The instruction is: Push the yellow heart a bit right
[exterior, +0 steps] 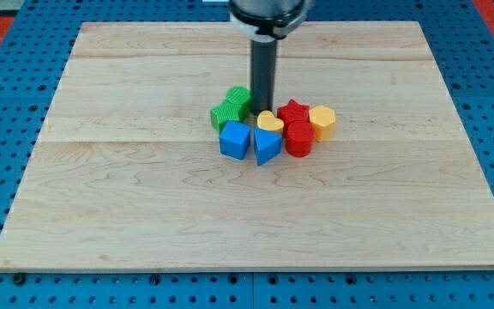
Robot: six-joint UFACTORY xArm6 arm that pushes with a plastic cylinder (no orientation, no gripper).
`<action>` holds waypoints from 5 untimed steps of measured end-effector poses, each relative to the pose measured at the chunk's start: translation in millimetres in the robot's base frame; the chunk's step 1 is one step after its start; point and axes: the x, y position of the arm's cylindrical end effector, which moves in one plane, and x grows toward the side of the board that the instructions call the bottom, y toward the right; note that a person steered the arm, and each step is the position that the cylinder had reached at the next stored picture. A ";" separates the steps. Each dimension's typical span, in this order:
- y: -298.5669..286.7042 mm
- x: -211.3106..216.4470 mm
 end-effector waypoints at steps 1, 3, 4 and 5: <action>-18.8 4.0; -13.9 31.4; 17.0 39.9; 67.9 39.9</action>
